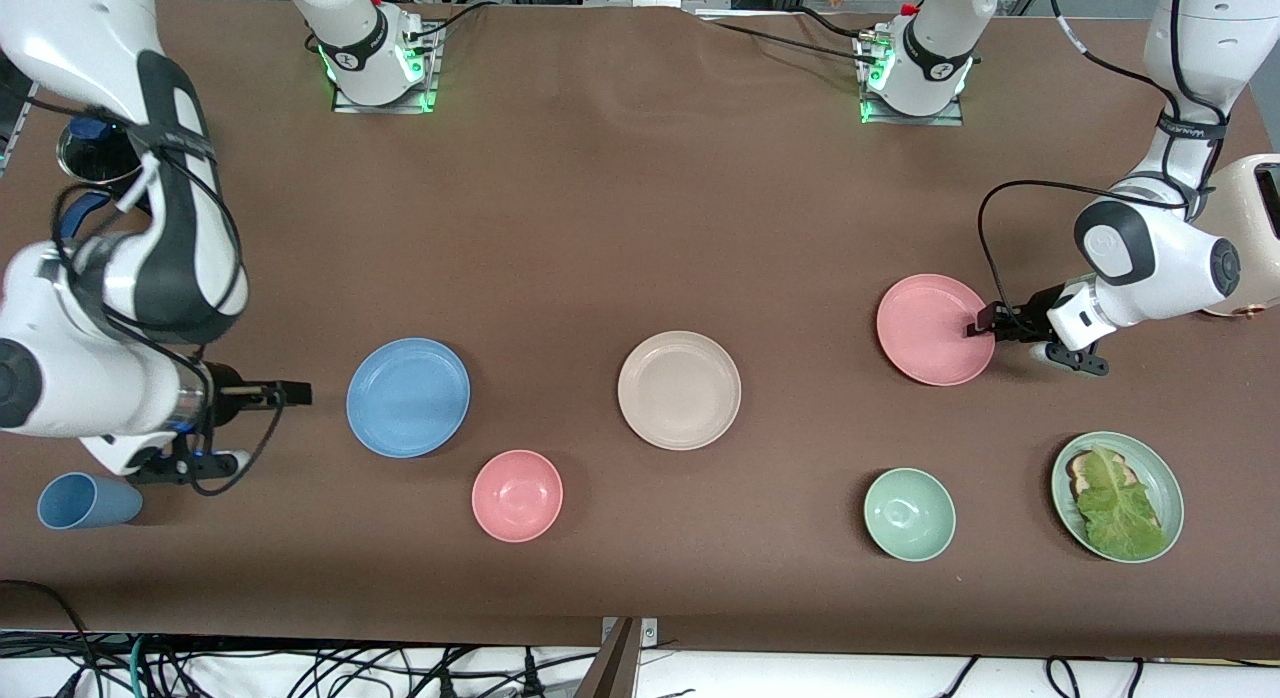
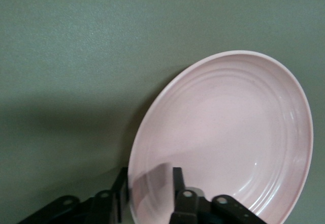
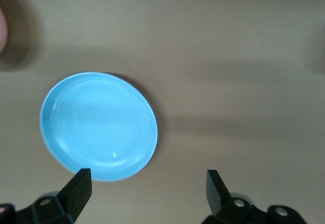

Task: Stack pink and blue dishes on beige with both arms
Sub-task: 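Lift the pink plate with the left gripper while the right gripper grasps blue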

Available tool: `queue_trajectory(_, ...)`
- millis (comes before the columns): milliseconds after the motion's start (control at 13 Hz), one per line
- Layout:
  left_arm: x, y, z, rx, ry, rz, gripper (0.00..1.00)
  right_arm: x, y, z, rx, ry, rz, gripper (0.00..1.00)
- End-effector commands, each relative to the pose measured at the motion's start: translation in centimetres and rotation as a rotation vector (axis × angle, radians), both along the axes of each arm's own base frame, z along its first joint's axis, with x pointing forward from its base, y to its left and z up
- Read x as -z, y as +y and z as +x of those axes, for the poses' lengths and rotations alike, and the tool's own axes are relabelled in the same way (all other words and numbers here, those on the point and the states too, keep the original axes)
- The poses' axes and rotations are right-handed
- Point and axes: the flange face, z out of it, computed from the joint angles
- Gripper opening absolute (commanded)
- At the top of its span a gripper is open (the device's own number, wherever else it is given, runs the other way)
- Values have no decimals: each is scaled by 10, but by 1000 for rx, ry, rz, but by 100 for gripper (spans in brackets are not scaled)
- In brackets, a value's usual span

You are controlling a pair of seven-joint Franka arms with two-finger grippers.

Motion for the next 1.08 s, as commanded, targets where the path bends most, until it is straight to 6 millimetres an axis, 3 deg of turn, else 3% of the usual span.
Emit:
queue_trajectory(0, -1, 3, 1, 17, -28, -24, 0, 26, 2, -6, 0, -41, 3, 100)
queue_trajectory(308, -6, 5, 4, 31, -44, -25, 0, 88, 7, -22, -2, -108, 5, 100)
queue_trajectory(615, -40, -18, 35, -20, 27, -97, 0, 122, 15, -33, -10, -130, 6, 100)
queue_trajectory(846, -63, -71, 61, -58, 52, -101, 0, 134, 15, -39, -9, -107, 4, 97)
queue_trajectory(1000, -79, -121, 78, -92, 67, -101, 0, 143, 14, -44, -11, -91, 3, 86)
